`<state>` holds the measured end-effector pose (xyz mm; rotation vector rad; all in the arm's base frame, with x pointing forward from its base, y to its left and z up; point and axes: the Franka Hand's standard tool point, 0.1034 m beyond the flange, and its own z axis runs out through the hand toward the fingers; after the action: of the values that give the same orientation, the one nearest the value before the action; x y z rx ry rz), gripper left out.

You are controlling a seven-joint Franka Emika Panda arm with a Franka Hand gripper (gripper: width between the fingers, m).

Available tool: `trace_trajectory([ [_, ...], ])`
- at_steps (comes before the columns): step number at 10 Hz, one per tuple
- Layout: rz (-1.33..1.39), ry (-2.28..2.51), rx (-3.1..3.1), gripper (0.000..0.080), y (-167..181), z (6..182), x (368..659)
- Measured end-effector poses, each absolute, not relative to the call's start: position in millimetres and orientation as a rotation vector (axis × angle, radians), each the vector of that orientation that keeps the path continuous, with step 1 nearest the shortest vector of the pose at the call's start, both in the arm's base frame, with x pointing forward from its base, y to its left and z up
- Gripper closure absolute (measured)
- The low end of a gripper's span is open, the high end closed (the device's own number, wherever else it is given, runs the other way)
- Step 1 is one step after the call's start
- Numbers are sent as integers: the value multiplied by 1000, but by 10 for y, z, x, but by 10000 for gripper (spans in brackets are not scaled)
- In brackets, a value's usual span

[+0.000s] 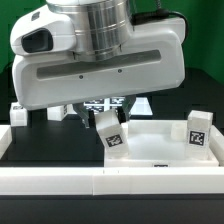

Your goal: Assemble square table

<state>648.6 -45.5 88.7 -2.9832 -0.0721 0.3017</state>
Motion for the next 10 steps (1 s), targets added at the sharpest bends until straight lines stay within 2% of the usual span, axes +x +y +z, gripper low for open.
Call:
trace_trajectory([
  [3,293,-64,-2986,498,-453,893,6493],
  [8,44,87,-3052,499,-376,922,6451],
  [10,-44,159,-3061,500,-329,883,6472],
])
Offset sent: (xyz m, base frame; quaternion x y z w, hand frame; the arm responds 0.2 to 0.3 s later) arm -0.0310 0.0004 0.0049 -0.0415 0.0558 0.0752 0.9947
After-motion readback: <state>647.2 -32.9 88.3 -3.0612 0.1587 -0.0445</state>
